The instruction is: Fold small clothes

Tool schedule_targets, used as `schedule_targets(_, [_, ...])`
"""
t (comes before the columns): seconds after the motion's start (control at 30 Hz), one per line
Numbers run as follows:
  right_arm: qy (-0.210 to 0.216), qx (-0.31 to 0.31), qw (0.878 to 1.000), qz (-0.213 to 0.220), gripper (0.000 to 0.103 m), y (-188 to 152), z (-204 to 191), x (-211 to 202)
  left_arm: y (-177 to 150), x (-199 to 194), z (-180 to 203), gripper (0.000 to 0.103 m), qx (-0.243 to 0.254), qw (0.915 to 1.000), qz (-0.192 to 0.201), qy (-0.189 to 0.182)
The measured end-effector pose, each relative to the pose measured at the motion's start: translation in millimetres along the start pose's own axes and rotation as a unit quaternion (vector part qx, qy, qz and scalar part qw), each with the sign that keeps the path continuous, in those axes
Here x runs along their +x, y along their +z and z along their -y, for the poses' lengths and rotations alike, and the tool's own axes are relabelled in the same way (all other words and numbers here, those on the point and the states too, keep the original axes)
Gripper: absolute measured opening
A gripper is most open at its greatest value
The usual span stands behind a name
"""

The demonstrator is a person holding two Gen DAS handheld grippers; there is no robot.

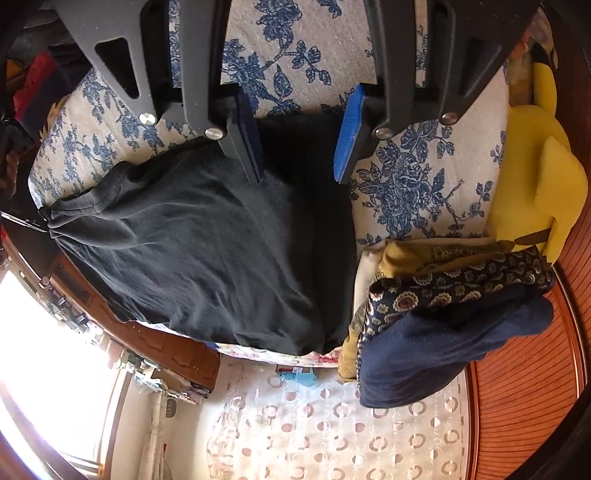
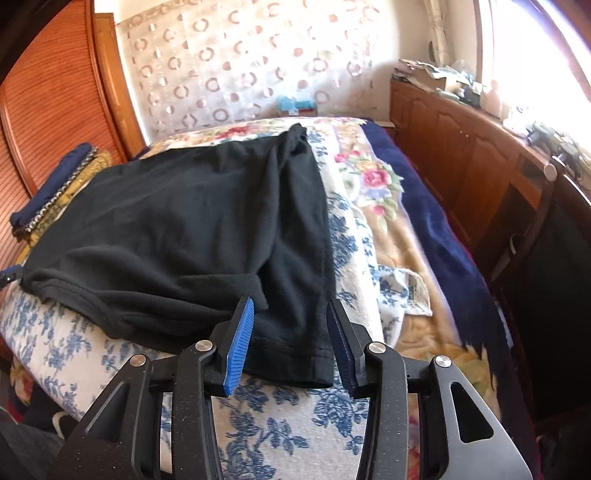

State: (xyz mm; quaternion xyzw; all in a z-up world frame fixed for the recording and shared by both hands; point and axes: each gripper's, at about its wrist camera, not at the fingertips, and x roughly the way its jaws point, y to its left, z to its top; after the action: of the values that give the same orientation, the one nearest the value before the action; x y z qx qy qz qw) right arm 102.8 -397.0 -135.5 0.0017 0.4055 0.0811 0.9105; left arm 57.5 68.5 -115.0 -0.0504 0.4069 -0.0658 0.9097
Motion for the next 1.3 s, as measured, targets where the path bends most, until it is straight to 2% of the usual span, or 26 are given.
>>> schedule_targets(0.23, [-0.012,-0.014,1.000,-0.009,0.041,-9,-2,5,-2,6,-7,0.040,-0.010,0.9999,-0.012,0.000])
schedule_targets(0.3, [-0.019,-0.025,0.999,-0.009,0.033,-10,-5,5,-3,6,-7,0.043,-0.011,0.9999,-0.013,0.000])
schedule_targets(0.33, [-0.024,-0.031,0.999,-0.008,0.032,-10,-6,5,-3,6,-7,0.044,-0.010,0.9999,-0.013,-0.001])
schedule_targets(0.37, [-0.023,-0.035,0.999,-0.007,0.026,-10,-7,5,-2,6,-7,0.047,-0.010,0.9999,-0.013,-0.003])
schedule_targets(0.4, [-0.018,-0.037,0.999,-0.008,0.013,-9,-8,6,-2,6,-7,0.051,-0.011,0.9999,-0.013,-0.005])
schedule_targets(0.5, [-0.005,-0.044,0.999,-0.008,0.002,-10,-9,5,0,6,-6,0.056,-0.011,0.9998,-0.012,-0.010])
schedule_targets(0.73, [-0.013,-0.032,0.999,0.030,0.001,-1,7,-22,4,8,-6,0.056,-0.008,0.9999,-0.014,-0.003])
schedule_targets(1.0, [-0.017,-0.039,0.999,0.022,0.001,-2,9,-18,4,11,-7,0.056,-0.010,0.9998,-0.017,0.000])
schedule_targets(1.13, [-0.004,-0.025,0.999,0.041,0.002,-2,10,-26,4,12,-9,0.056,-0.013,0.9998,-0.016,0.001])
schedule_targets(1.23, [-0.009,-0.025,0.998,0.053,0.005,1,8,-32,3,13,-9,0.056,-0.013,0.9998,-0.017,0.001])
schedule_targets(1.3, [-0.014,-0.025,0.998,0.060,0.014,3,6,-35,3,13,-8,0.056,-0.013,0.9998,-0.017,0.002])
